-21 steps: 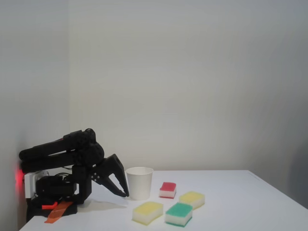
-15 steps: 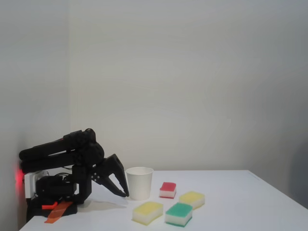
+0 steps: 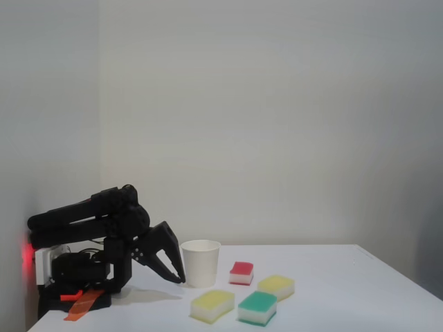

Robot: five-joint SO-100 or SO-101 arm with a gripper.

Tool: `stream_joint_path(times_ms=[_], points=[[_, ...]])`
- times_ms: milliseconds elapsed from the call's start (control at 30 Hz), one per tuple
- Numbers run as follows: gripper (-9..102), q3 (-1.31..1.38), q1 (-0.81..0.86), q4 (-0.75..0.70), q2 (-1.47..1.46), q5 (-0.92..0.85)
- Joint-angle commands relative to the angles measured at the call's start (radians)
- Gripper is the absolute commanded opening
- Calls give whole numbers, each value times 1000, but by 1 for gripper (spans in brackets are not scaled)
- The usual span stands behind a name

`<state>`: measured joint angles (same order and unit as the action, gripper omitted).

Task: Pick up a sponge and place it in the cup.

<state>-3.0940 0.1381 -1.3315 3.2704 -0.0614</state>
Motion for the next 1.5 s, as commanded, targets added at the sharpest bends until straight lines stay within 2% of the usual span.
stream_joint_path(times_ms=[0, 267, 367, 533, 633, 733, 1200, 1300, 1367, 1467], points=[[0, 3, 14, -69, -3, -6], [0, 3, -2, 0, -5, -11], [0, 14, -12, 28, -3, 49], [0, 150, -6, -104, -18, 83], [0, 313, 11, -212, -135, 75], [0, 419, 25, -244, -241, 75], [3, 761, 121, -44, -923, 31], [13, 784, 137, 25, -985, 25], [14, 799, 143, 75, -1037, 23], [22, 874, 160, 87, -1129, 8]])
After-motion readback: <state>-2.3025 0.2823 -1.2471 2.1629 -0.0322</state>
